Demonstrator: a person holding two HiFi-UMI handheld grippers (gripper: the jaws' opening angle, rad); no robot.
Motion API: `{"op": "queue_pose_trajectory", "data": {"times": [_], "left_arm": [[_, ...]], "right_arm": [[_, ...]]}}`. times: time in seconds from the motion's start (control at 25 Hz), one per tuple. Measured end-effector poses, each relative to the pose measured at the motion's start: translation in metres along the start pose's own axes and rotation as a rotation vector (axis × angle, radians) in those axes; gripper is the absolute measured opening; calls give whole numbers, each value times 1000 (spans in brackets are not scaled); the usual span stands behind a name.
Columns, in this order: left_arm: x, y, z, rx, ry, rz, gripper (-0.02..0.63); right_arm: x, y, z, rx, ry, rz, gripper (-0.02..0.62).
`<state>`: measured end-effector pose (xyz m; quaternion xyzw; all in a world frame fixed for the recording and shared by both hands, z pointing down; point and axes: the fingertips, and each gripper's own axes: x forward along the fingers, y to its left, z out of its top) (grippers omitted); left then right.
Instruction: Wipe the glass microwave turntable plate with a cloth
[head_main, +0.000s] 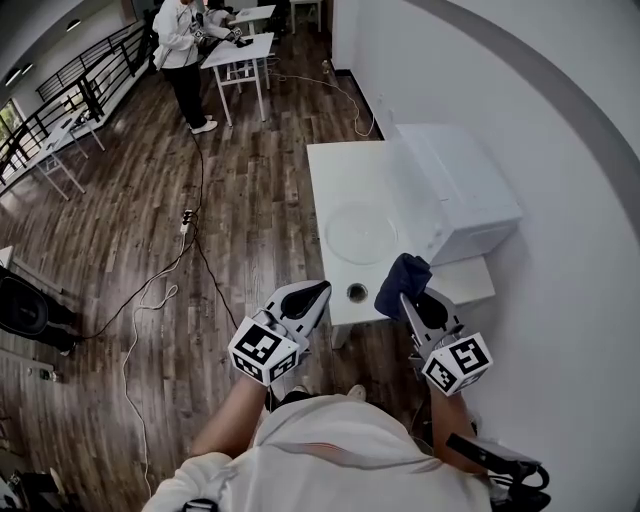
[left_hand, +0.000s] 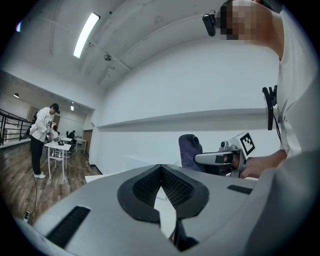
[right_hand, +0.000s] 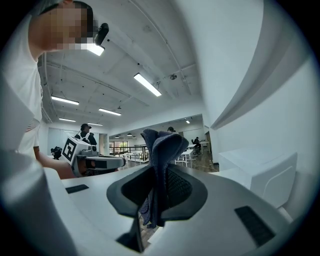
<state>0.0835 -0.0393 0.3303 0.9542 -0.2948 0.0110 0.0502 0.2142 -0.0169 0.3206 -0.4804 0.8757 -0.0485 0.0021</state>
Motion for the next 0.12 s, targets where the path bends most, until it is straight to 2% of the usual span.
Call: {"op": "queue_pose_trajectory", "data": {"times": [0.12], "left_arm": [[-1, 3, 2, 5, -5, -2, 11]], "right_arm": [[3, 2, 3, -8, 2, -3, 61]]}}
